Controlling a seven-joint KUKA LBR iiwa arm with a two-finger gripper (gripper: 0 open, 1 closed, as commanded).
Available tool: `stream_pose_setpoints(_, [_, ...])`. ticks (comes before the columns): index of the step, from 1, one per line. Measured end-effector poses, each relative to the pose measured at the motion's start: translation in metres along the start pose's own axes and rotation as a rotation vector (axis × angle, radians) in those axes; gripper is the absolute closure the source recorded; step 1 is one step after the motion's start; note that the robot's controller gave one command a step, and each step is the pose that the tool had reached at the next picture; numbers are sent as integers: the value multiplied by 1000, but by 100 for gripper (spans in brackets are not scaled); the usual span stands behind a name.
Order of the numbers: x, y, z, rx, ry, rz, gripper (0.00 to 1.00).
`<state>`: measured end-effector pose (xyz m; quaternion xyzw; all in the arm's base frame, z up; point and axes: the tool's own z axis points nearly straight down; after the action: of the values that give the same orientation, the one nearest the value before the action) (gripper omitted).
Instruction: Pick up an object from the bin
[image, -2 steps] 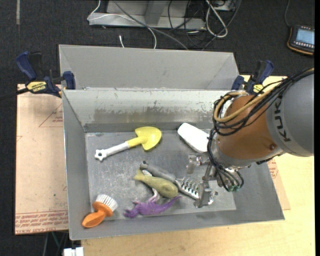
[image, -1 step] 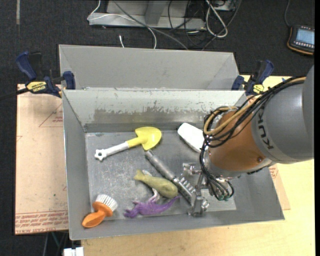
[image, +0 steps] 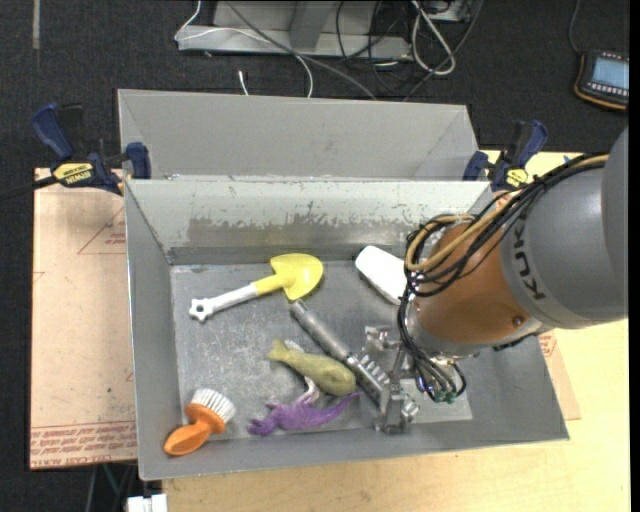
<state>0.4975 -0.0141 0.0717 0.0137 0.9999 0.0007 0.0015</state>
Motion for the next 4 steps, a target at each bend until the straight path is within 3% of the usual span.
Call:
stream_pose_setpoints(1, [-28,3,2,-1,-3,-93,100])
stream_pose_setpoints(2, [-28,3,2,-1,-3,-93,100])
stream_pose_setpoints(3, [-39,-1,-85,-1,-12,-119,100])
stream_pose_setpoints(4, [-23,7,-13,-3,9,-97,100])
